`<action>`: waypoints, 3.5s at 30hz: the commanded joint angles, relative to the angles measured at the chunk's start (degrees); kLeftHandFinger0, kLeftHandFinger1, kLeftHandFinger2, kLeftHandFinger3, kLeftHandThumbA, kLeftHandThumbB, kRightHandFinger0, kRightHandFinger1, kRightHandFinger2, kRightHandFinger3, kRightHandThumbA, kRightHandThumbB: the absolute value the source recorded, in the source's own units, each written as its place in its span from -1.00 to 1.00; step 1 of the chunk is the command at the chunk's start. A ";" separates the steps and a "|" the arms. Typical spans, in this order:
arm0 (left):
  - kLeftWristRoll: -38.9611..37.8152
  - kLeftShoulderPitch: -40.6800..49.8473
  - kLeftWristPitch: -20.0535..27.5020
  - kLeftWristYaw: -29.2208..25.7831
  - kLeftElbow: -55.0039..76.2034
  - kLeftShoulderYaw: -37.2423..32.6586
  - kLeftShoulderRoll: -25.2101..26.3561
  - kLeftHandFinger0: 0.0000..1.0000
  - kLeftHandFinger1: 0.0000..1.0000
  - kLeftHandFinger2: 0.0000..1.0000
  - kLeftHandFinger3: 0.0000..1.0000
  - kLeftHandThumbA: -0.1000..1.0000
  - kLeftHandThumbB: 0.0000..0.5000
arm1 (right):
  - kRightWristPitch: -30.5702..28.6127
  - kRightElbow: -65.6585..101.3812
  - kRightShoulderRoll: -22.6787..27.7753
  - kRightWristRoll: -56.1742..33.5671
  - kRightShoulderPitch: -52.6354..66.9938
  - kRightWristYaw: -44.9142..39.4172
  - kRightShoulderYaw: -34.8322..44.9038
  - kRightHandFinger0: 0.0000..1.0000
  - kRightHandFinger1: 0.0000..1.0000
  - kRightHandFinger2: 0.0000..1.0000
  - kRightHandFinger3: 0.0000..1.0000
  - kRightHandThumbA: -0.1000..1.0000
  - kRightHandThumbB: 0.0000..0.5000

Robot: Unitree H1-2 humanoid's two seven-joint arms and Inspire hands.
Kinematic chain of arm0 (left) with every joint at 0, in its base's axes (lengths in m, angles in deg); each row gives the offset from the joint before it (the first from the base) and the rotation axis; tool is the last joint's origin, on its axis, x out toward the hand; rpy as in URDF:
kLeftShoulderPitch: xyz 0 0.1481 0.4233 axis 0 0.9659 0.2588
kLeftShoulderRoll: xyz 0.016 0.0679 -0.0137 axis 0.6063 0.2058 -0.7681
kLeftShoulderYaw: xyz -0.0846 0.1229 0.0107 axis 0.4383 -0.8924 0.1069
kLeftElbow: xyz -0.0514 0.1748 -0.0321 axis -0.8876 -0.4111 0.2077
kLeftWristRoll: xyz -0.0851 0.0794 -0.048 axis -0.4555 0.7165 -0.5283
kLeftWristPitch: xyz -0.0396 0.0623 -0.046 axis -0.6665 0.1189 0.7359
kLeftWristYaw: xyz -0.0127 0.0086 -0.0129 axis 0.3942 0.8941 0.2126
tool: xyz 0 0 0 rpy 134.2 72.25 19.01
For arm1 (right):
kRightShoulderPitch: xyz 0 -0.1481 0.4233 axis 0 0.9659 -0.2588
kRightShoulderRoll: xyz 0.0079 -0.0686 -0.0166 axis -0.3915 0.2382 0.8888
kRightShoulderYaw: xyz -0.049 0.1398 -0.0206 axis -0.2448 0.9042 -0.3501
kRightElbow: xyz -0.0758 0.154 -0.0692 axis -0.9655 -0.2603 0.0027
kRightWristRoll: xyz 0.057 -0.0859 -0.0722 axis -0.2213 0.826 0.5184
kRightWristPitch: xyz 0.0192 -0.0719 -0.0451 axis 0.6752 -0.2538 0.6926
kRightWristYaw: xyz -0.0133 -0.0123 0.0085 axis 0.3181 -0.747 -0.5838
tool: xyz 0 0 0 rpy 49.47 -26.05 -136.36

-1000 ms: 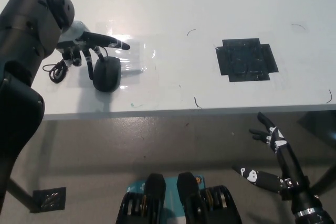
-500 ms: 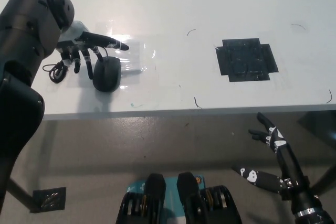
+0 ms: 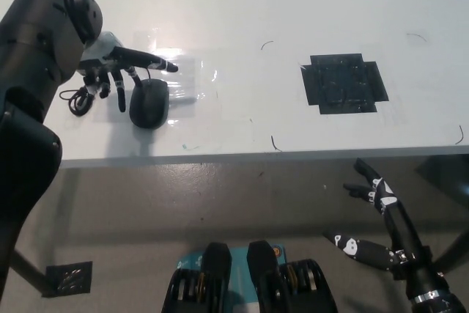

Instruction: The robot uses left hand to click on the left button of the black mouse, which is placed on the left area of the table

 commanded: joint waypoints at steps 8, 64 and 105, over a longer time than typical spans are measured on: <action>1.13 1.99 3.12 -2.57 -0.31 0.79 -1.41 -0.92 -0.43 0.21 1.00 1.00 1.00 | 0.39 2.60 0.70 0.84 -0.90 -0.96 -0.59 0.52 0.55 0.92 1.00 0.83 -0.77; -74.76 103.52 0.19 -6.86 120.27 37.41 1.42 -0.98 -0.75 -0.71 1.00 1.00 0.49 | -2.56 -2.53 0.45 -0.01 6.31 -1.65 -1.35 0.47 0.45 0.85 1.00 0.90 -0.64; -37.36 79.70 21.31 -33.18 71.69 55.28 -18.13 -1.00 -1.00 -1.00 1.00 1.00 -0.15 | -2.98 -2.95 -0.22 1.03 4.24 -0.47 -1.55 0.46 0.39 0.79 1.00 0.95 -0.72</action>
